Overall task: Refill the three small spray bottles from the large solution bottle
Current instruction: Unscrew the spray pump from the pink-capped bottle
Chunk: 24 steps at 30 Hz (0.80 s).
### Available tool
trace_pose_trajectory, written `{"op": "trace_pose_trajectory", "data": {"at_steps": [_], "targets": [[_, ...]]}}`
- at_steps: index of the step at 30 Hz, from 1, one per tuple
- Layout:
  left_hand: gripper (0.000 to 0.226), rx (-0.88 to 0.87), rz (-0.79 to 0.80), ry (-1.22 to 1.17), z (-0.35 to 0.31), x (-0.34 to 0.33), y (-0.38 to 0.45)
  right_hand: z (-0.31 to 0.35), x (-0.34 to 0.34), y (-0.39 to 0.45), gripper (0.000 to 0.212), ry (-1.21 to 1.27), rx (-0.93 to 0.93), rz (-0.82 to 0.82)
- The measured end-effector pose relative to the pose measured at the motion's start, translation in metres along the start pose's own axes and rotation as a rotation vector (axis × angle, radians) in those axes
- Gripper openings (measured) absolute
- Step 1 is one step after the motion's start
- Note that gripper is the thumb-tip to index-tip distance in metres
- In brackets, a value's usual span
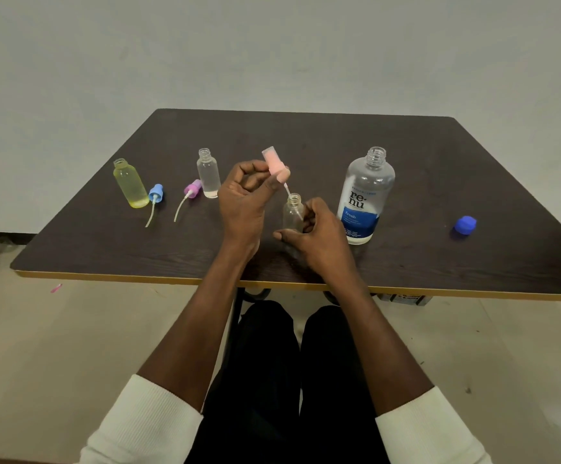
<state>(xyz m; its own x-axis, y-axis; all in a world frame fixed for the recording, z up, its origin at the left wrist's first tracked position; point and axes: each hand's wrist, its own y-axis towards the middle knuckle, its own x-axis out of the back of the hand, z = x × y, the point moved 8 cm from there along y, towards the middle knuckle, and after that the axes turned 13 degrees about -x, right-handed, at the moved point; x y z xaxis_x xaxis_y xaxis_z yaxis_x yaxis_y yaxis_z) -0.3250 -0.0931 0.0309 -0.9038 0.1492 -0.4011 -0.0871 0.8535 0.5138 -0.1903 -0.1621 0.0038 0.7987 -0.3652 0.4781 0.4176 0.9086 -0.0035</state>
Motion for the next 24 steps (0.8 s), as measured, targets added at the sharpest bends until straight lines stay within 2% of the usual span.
{"op": "trace_pose_trajectory", "data": {"at_steps": [4,7,9,12,15,19,24], "targets": [[0.026,0.077,-0.157,-0.015,0.005,0.009,0.022,0.0,0.001,-0.001,0.041,-0.006,-0.012,0.007],[0.031,0.13,-0.212,0.112,0.019,0.021,0.041,0.001,0.002,-0.002,0.041,0.0,-0.017,0.01],[0.025,0.154,-0.178,0.316,0.03,0.028,0.049,0.001,0.002,-0.002,0.041,-0.006,-0.014,0.005],[0.025,0.132,-0.017,0.701,0.046,0.029,0.055,0.001,0.003,-0.001,0.041,-0.015,-0.011,-0.001],[0.026,0.102,0.102,0.963,0.057,0.03,0.056,-0.001,0.001,-0.001,0.042,-0.019,-0.014,0.005],[0.028,0.092,0.153,1.116,0.061,0.028,0.055,-0.001,0.002,-0.001,0.042,-0.007,-0.008,0.001],[0.025,0.063,0.151,1.164,0.059,0.026,0.053,-0.001,0.002,0.0,0.042,0.0,-0.006,-0.002]]}}
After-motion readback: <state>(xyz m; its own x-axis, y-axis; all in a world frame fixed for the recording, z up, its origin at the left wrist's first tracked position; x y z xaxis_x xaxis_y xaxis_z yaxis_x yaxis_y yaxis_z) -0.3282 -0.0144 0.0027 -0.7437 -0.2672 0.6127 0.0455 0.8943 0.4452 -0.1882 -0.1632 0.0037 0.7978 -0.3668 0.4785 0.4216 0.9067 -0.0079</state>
